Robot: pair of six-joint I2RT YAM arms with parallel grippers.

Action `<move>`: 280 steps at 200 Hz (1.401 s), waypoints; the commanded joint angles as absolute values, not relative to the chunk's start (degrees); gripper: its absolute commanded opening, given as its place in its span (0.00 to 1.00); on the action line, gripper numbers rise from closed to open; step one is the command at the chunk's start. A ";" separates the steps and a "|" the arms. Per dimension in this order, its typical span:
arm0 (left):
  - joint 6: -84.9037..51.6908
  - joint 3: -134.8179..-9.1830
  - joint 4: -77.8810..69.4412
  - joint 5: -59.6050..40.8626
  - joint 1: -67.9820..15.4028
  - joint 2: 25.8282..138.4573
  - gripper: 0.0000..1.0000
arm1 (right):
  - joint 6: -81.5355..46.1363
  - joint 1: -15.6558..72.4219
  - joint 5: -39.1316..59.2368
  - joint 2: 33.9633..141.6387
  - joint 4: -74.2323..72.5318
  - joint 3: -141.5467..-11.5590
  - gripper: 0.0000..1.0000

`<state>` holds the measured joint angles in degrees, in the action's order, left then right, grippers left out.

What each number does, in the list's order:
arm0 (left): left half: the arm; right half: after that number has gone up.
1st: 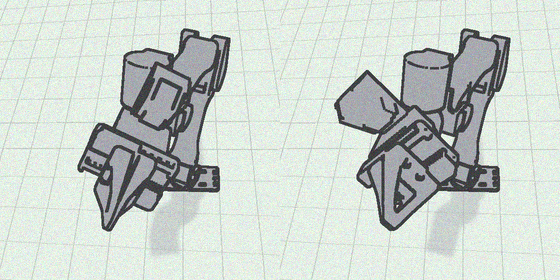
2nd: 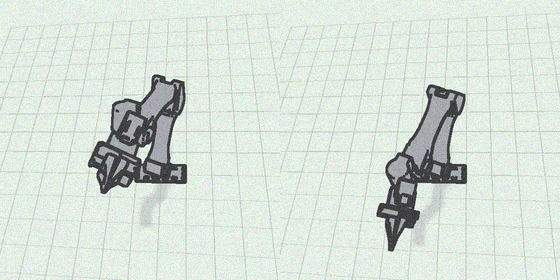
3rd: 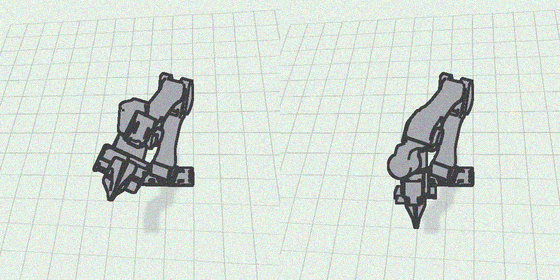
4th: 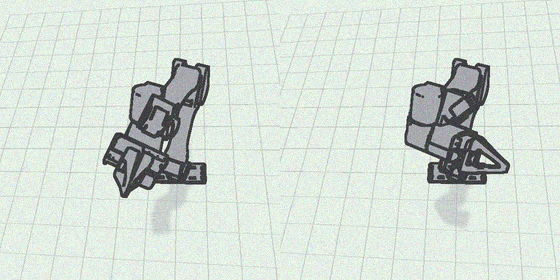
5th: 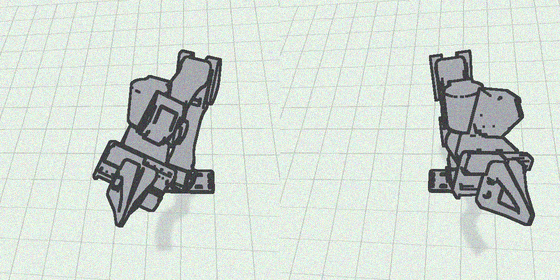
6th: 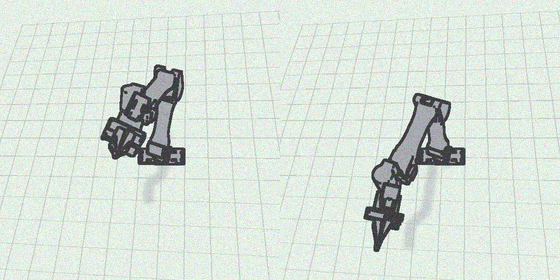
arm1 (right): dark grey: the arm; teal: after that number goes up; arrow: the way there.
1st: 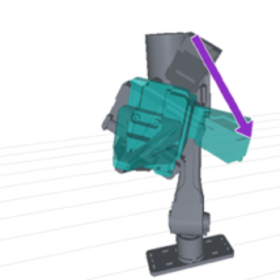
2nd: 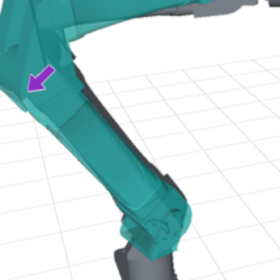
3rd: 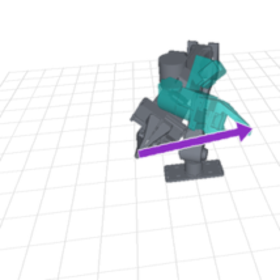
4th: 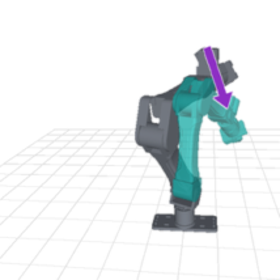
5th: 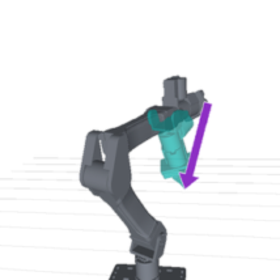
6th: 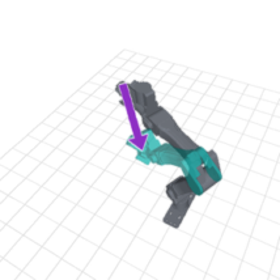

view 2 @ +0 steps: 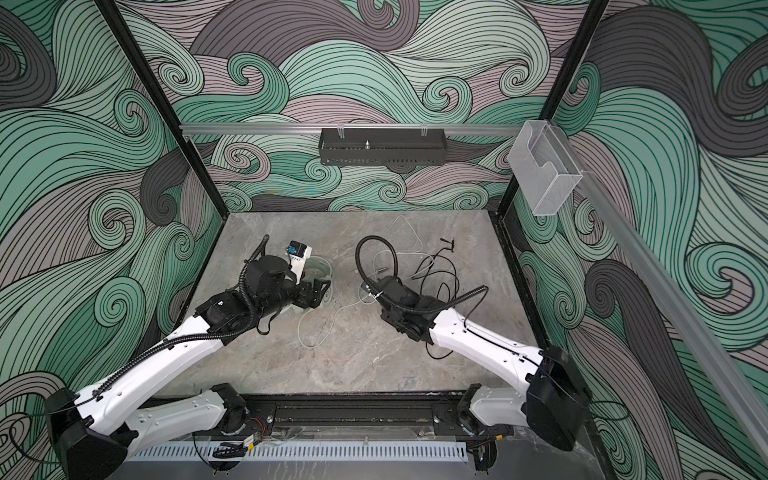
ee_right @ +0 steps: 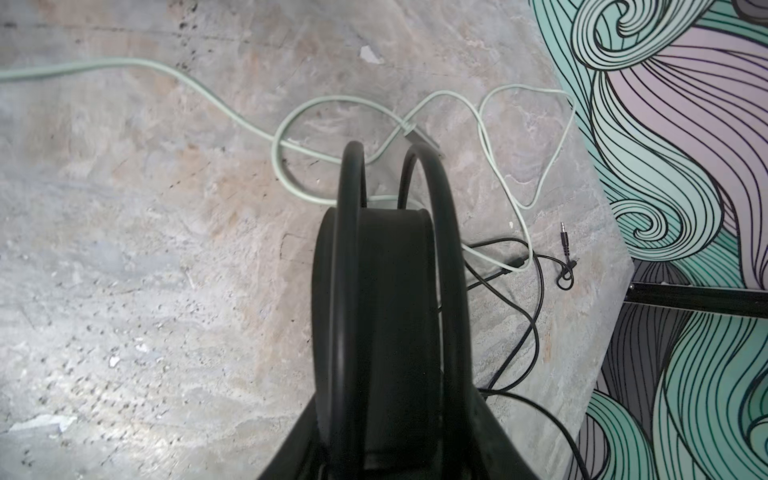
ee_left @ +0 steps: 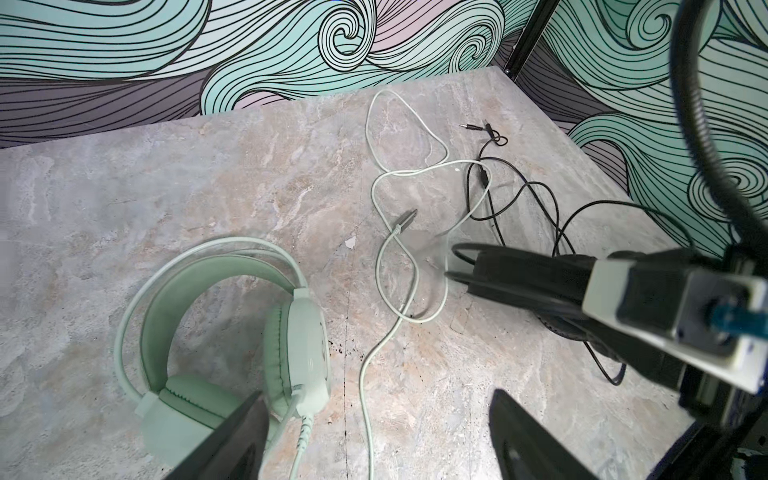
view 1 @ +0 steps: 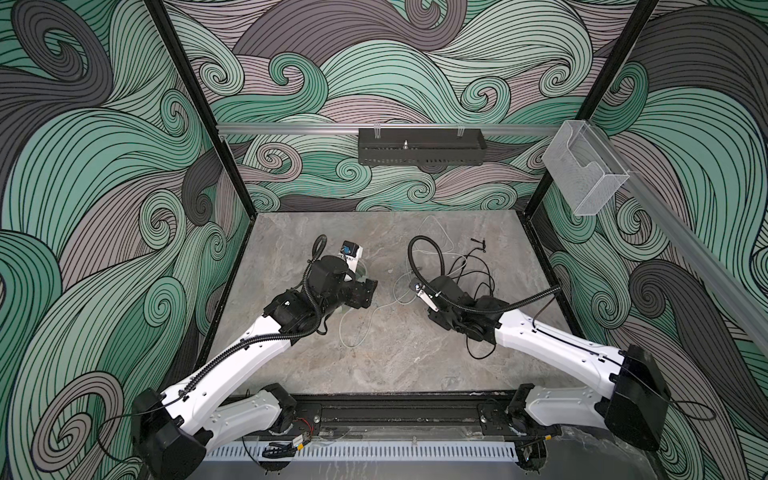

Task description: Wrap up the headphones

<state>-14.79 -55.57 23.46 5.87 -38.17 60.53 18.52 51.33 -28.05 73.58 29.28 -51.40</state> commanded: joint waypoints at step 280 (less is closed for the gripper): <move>-28.18 -88.45 52.98 -4.19 -46.57 112.06 0.73 | -2.48 31.40 -3.80 57.64 37.54 -56.85 0.99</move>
<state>-30.04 -83.40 46.44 -9.61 -44.62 108.27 -1.13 32.51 -3.46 59.31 35.88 -58.00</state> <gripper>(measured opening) 0.735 0.993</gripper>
